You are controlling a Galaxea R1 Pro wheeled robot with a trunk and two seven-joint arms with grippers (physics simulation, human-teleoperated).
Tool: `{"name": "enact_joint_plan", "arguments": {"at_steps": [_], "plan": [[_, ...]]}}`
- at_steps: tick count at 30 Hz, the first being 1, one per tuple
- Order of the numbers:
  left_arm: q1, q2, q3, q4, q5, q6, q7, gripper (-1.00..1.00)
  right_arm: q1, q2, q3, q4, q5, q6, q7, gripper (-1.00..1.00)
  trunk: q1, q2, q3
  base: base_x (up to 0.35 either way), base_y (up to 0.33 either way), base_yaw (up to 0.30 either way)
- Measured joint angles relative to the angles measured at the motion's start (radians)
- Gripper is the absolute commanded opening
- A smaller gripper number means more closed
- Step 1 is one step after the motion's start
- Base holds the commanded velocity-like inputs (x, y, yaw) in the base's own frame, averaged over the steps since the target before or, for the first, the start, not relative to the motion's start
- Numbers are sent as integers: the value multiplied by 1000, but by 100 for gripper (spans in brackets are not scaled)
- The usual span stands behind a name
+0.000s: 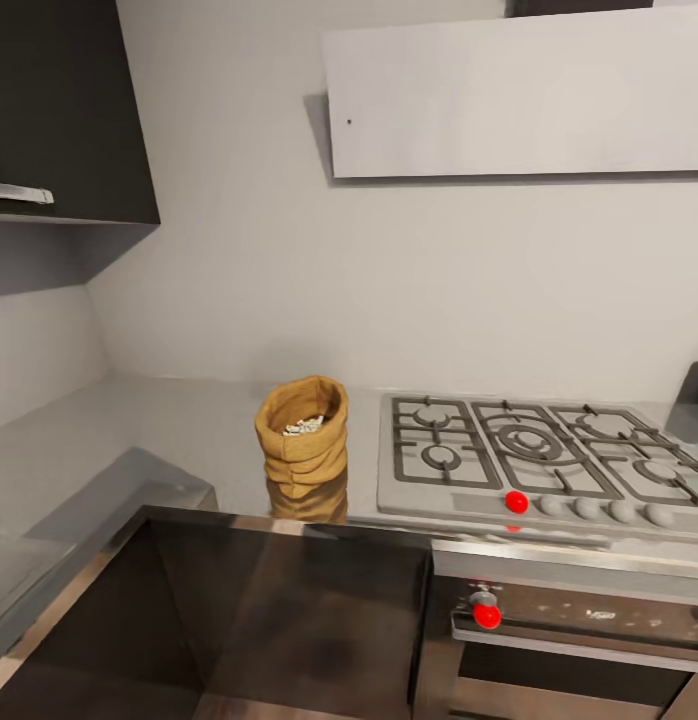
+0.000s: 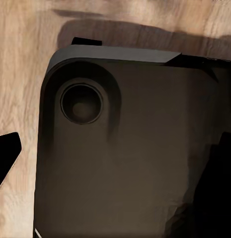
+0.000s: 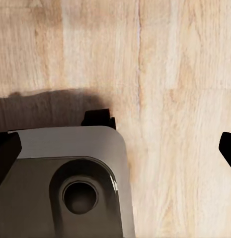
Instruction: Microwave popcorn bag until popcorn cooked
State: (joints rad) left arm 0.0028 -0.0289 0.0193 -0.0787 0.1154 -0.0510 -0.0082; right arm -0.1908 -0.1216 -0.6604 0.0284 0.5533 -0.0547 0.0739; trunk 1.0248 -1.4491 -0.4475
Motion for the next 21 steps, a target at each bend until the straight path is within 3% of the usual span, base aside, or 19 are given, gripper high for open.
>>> {"name": "enact_joint_plan", "arguments": {"at_steps": [11,21], "plan": [[0,0,0,0,0,0,0,100,0,1,0,0,0,-1,-1,100,0,0,0,0,205,0],[0,0,0,0,0,0,0,100,0,-1,0,0,1,-2,-2,100,0,0,0,0,21,0]]}}
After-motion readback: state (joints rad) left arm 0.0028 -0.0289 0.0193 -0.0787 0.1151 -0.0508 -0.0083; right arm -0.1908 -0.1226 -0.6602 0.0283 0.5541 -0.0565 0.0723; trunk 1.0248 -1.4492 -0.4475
